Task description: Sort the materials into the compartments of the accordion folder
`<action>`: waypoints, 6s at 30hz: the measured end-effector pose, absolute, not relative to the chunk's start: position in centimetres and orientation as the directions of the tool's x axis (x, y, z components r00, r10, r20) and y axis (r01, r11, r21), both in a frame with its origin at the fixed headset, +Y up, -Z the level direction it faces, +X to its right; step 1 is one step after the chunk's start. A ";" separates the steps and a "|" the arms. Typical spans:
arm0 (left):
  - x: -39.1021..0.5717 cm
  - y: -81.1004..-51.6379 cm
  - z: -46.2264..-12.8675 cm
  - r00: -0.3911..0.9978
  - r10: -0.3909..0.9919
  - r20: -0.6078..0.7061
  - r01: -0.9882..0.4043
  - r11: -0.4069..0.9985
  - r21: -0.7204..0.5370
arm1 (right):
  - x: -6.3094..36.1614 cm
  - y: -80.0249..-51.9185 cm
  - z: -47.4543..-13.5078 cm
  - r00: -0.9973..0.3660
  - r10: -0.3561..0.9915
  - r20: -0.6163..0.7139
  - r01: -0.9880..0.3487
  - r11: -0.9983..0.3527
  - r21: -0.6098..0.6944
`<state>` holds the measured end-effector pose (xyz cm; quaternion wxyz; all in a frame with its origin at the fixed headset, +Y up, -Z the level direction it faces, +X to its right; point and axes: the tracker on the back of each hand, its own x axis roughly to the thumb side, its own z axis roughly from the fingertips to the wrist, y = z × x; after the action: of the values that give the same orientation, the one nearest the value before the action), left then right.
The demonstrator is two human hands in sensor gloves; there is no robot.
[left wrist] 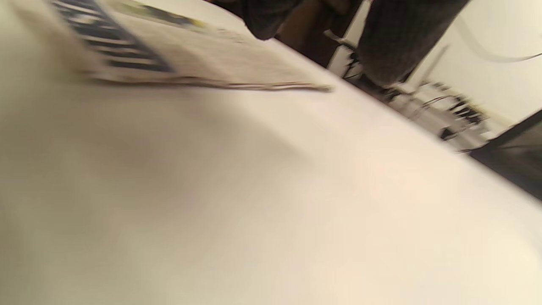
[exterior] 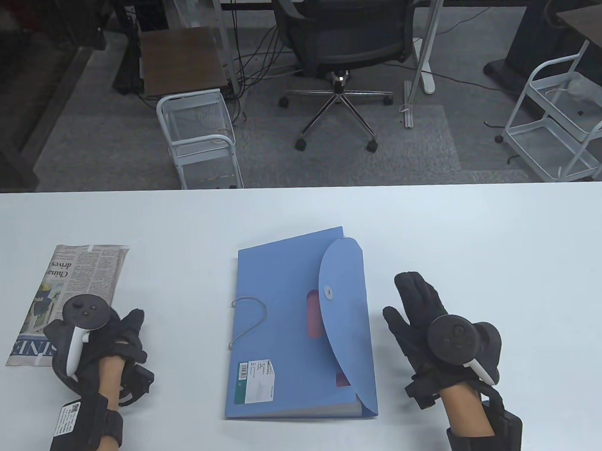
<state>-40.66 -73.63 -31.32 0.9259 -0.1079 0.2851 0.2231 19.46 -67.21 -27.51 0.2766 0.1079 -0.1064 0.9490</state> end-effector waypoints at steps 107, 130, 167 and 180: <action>-8.6 -71.7 -31.3 0.513 0.848 -0.133 -0.746 0.364 -0.559 | 26.0 -66.9 -27.7 0.219 0.941 0.258 -0.966 0.245 -0.075; -15.4 -70.0 -31.8 0.030 0.974 -0.226 -0.860 -0.090 -0.502 | 26.6 -67.4 -27.8 0.214 0.950 0.228 -0.966 0.241 -0.097; -22.8 -72.1 -31.8 -0.425 0.885 -0.188 -0.764 -0.462 -0.451 | 21.0 -62.2 -27.6 -0.162 0.951 0.264 -0.986 -0.166 -0.009; -22.8 -72.2 -31.8 -0.424 0.887 -0.186 -0.765 -0.460 -0.451 | 21.2 -62.0 -27.6 -0.124 0.958 0.257 -0.992 -0.122 -0.024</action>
<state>-22.82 -72.23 -31.83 0.4972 -0.2022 -0.1508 0.8301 21.16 -61.95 -27.64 0.6558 0.0892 -0.0949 0.7436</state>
